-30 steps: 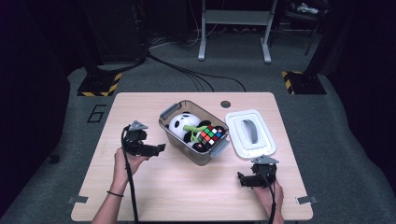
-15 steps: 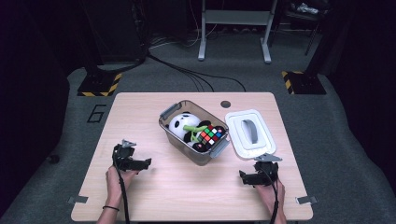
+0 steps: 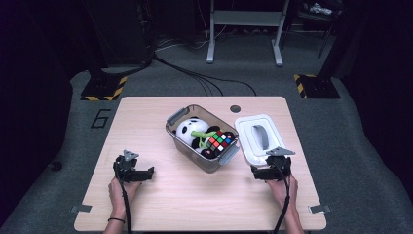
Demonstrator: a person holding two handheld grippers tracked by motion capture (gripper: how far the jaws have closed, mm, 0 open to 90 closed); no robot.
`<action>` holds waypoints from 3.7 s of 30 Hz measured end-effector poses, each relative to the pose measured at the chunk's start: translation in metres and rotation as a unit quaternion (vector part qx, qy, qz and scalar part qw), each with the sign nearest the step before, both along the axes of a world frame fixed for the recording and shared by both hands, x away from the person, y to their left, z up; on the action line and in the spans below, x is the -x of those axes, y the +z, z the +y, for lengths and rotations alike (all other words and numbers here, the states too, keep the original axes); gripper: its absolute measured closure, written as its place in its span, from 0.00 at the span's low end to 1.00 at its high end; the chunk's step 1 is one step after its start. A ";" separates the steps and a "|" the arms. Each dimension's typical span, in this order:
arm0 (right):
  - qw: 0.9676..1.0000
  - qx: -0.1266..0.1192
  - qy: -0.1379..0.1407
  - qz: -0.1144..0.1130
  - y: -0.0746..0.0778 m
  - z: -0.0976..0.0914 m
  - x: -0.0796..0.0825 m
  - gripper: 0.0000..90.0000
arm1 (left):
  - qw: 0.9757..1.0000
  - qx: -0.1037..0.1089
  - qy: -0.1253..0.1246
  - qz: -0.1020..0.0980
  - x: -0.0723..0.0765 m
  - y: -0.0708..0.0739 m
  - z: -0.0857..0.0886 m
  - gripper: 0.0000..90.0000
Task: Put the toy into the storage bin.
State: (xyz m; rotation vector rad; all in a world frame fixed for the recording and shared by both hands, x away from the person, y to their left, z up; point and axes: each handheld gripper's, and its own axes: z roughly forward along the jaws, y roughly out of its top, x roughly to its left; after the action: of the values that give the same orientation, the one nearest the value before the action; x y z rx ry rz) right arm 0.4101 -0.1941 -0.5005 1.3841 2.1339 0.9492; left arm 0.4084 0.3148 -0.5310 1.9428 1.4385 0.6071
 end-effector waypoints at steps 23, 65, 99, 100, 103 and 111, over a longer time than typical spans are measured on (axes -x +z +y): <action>1.000 0.003 -0.018 0.025 0.018 -0.009 -0.067 0.02 | 1.000 0.000 -0.020 0.002 -0.001 0.000 0.000 0.00; 0.999 0.010 -0.039 0.028 0.018 -0.021 -0.120 0.74 | 1.000 0.000 -0.027 0.001 -0.001 0.000 -0.001 0.00; 1.000 0.012 -0.007 -0.013 0.097 -0.041 -0.094 0.74 | 1.000 0.000 -0.027 0.001 -0.001 0.000 -0.001 0.00; 1.000 0.012 -0.007 -0.013 0.100 -0.041 -0.094 0.74 | 1.000 0.000 -0.027 0.001 -0.001 0.000 -0.001 0.00; 1.000 0.015 -0.003 -0.016 0.108 -0.039 -0.093 0.74 | 1.000 0.000 -0.026 0.001 -0.001 0.000 -0.001 0.00; 0.999 0.021 0.010 -0.027 0.131 -0.031 -0.090 0.74 | 1.000 0.000 -0.026 0.001 -0.001 0.000 -0.001 0.00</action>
State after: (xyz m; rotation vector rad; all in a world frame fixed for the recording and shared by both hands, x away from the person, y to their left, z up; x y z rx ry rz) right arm 0.5005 -0.2250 -0.3695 1.3040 2.1194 0.9339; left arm 0.4094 0.3141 -0.5310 1.9749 1.3837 0.5821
